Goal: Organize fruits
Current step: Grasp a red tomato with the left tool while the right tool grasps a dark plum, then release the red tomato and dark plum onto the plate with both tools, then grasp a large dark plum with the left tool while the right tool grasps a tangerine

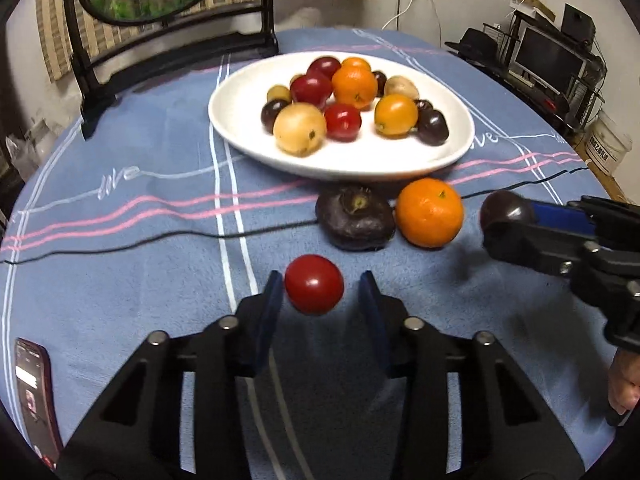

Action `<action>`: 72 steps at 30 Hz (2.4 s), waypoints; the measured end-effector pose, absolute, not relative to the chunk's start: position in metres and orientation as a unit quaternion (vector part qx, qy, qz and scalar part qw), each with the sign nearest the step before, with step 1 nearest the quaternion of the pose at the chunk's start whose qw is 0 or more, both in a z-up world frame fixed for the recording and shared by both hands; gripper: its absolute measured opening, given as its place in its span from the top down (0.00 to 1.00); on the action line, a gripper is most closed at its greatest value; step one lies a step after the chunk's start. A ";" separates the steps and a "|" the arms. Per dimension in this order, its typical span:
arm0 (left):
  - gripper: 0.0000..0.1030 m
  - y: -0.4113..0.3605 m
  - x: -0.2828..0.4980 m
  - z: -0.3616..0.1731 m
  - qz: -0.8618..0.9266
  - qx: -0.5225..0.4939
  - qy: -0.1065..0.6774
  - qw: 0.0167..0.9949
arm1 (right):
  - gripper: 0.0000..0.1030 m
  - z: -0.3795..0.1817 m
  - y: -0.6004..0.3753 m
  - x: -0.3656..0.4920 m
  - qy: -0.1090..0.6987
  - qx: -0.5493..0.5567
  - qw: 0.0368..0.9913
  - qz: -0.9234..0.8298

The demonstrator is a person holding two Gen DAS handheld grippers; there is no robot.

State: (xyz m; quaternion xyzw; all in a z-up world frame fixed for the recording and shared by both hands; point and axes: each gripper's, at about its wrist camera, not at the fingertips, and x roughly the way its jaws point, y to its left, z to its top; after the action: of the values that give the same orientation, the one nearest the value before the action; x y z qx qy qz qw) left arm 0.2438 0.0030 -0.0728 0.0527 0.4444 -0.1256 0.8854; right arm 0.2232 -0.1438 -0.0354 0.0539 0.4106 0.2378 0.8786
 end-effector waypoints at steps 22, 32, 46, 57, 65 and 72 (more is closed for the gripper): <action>0.71 0.004 0.239 -0.063 -0.122 0.049 0.428 0.894 | 0.72 -0.036 -0.142 0.223 0.398 0.052 0.882 0.248; 0.71 0.011 0.250 -0.029 -0.130 -0.013 0.391 0.911 | 0.72 -0.020 -0.153 0.236 0.339 0.112 0.896 0.265; 0.25 0.003 0.332 -0.016 -0.069 -0.034 0.373 0.925 | 0.60 -0.028 -0.163 0.318 0.330 0.077 0.927 0.160; 0.11 0.042 0.271 -0.009 -0.015 -0.050 0.359 0.932 | 0.59 -0.024 -0.145 0.245 0.358 0.026 0.904 0.232; 0.11 0.041 0.269 -0.020 0.007 -0.019 0.375 0.927 | 0.59 -0.055 -0.121 0.246 0.411 -0.046 0.885 0.213; 0.11 0.041 0.267 -0.019 0.004 -0.022 0.373 0.928 | 0.57 -0.059 -0.113 0.248 0.406 -0.074 0.886 0.211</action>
State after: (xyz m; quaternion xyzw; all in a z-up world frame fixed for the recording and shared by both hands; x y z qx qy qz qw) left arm 0.2672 0.0407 -0.0186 -0.0218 0.3731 0.0040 0.9275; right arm 0.2478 -0.1133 -0.0594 -0.0745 0.4057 0.2109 0.8862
